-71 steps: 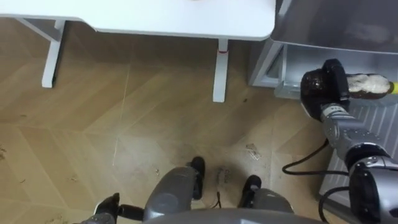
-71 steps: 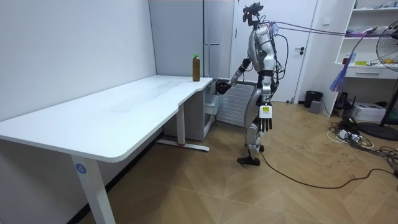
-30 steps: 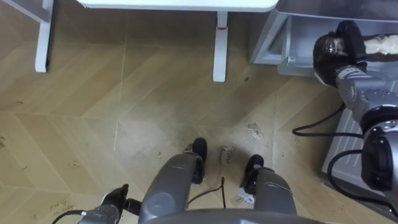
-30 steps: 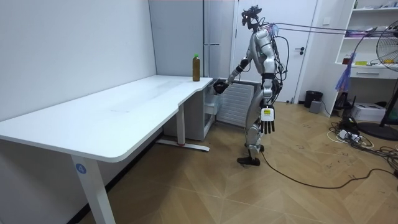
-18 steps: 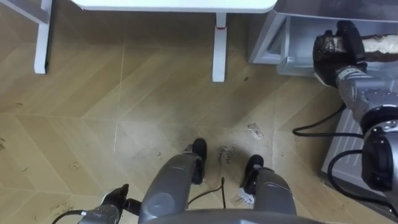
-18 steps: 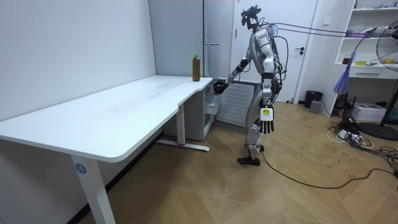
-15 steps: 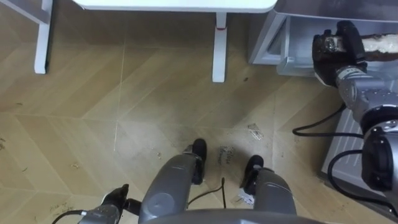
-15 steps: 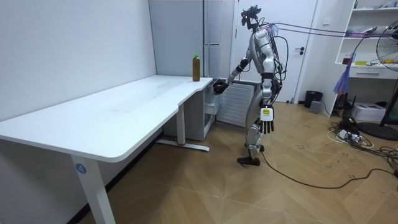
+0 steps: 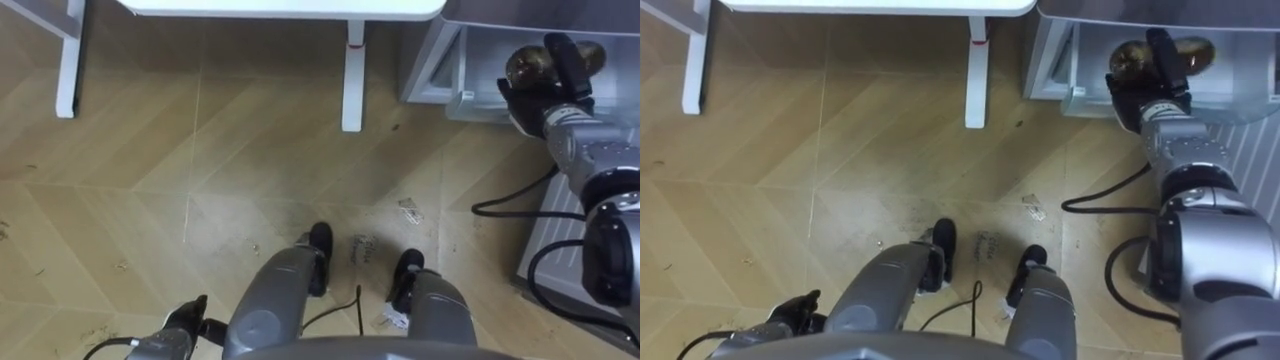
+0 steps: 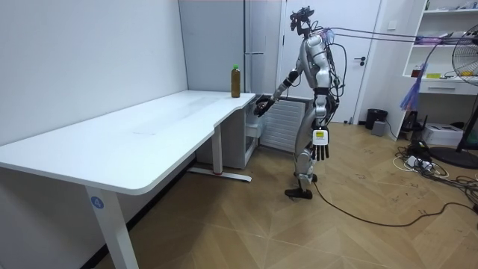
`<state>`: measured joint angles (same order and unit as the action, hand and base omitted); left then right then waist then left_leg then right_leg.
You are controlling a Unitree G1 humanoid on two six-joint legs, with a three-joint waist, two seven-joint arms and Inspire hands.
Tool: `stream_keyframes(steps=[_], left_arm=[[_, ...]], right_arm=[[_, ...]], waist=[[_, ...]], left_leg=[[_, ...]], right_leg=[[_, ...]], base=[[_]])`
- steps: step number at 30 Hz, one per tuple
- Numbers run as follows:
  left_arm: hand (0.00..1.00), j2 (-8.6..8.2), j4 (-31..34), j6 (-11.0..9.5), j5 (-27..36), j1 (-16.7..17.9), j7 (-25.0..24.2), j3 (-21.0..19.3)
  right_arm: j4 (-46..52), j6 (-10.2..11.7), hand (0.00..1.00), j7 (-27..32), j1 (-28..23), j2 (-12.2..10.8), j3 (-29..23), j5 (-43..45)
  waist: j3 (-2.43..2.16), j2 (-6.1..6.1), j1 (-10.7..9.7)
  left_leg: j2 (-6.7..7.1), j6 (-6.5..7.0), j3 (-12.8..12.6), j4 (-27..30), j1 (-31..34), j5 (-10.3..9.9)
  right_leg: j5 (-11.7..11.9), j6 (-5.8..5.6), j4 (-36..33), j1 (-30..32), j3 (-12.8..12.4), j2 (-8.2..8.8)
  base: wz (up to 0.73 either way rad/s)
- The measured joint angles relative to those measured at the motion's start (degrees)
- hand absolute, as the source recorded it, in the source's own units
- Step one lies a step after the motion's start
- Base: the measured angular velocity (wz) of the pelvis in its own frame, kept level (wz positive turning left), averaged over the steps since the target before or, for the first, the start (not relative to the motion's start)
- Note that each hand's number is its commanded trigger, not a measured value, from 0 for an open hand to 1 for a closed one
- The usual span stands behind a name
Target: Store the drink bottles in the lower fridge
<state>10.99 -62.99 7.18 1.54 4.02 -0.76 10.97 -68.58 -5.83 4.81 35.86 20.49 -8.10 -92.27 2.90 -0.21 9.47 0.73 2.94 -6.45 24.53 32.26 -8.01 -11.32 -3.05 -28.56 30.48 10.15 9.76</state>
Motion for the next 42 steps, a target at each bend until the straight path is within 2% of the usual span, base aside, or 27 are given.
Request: stream_keyframes(steps=[3,19,24,31,38,42], left_arm=[[0.00,0.00,0.0,0.0,0.0,0.0,0.0,0.0],[0.00,0.42,-0.1,-0.1,0.0,-0.2,-0.3,0.6],[0.00,1.06,-0.1,-0.1,0.0,-0.2,-0.8,0.6],[0.00,1.16,-0.1,-0.1,0.0,-0.2,-0.9,1.2],[0.00,1.43,0.0,-0.1,0.0,-0.2,-1.1,1.2],[0.00,2.06,0.0,-0.1,0.0,0.3,-1.0,1.0]], right_arm=[[0.0,0.8,0.00,-0.1,0.0,0.0,0.0,0.0],[1.1,0.8,0.00,-0.5,0.1,0.0,0.1,0.6],[1.2,0.8,0.00,-0.6,0.1,0.0,0.1,0.6],[1.2,0.8,0.00,-0.6,0.1,0.0,0.1,0.6],[1.1,0.5,0.00,-0.6,0.0,0.0,0.1,0.6],[-0.5,-0.2,0.00,-1.3,0.0,0.0,0.1,1.6]], waist=[[0.00,0.00,0.0],[-0.07,-0.19,-1.6],[-0.08,-0.20,-1.7],[-0.16,-0.29,-1.6],[-0.18,-0.32,-2.1],[-0.20,-0.34,-3.0]], left_leg=[[-0.01,0.00,0.0,0.0,0.0,0.0],[0.03,0.03,-0.4,-1.2,-1.8,0.3],[0.03,0.03,-0.4,-1.2,-2.0,0.3],[-0.02,0.02,-1.0,-1.8,-3.2,0.4],[-0.11,0.00,-0.9,-2.1,-4.1,0.4],[-0.16,0.04,-0.5,-2.5,-5.9,0.4]], right_leg=[[0.0,0.00,0.0,0.0,0.0,0.00],[0.0,-0.07,0.9,-1.7,0.0,-0.05],[0.1,-0.07,0.9,-1.9,0.0,-0.05],[0.1,-0.07,1.0,-2.7,-0.2,-0.05],[0.3,-0.13,2.6,-4.2,0.5,-0.09],[0.7,-0.41,4.3,-7.2,1.4,-0.39]], base=[[0.00],[0.01],[0.00],[-0.01],[0.02],[0.08]])
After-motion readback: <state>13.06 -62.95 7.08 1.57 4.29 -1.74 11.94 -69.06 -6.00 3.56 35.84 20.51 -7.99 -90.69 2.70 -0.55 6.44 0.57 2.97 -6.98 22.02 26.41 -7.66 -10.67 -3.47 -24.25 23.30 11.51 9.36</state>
